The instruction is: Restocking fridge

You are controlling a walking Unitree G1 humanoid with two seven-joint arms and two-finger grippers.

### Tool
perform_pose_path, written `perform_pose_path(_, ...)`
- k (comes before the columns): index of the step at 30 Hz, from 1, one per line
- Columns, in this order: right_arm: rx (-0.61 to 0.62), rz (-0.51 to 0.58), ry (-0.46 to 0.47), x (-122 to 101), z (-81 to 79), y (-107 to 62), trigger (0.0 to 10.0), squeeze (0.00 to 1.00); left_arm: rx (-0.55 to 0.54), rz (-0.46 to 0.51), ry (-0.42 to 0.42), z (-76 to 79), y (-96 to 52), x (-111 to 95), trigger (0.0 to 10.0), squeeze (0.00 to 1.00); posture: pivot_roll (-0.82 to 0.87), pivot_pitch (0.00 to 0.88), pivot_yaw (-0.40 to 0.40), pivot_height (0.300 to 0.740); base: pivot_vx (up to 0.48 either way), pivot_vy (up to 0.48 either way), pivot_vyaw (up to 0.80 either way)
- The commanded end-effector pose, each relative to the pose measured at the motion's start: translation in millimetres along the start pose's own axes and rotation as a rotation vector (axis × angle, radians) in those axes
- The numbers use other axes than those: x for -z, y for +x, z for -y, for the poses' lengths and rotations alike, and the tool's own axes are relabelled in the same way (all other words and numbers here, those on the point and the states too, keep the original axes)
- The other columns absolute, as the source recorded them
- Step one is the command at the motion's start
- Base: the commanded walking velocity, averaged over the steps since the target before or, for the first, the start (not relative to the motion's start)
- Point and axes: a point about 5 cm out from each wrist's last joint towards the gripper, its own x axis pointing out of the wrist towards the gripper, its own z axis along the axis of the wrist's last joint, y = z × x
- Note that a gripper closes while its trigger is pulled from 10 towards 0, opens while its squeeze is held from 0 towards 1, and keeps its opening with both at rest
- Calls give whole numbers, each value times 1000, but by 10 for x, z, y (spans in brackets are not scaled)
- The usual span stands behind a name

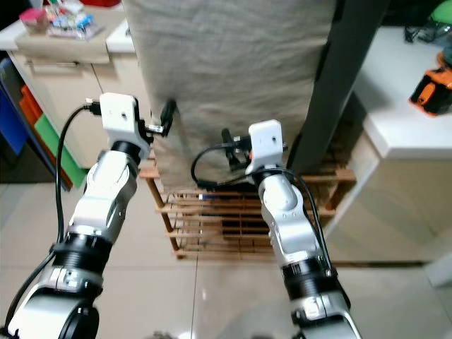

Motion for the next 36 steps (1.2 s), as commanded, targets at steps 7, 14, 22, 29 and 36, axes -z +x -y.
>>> perform_pose_path(7,17,1,-4,0,37,-24,10000,0,-9,-31,-8,-9,-24,54,10000,0,-116,0,39,740,290,69,0)
perform_pose_path(14,16,-4,-3,13,43,-43,10000,0,-26,-27,38,-28,-38,40,10000,0,-111,0,36,740,63,0,0)
perform_pose_path(22,42,-23,-3,71,114,-132,10000,0,-7,-42,9,-29,-72,79,10000,0,-111,0,32,740,0,120,0)
perform_pose_path(29,96,-38,6,108,237,-165,10000,0,-7,-56,3,-47,-76,99,10000,0,-115,0,40,740,0,480,-571)
perform_pose_path(36,125,-31,7,92,293,-169,10000,0,-17,-76,-15,-73,-66,122,10000,0,-119,0,44,740,0,480,-800)
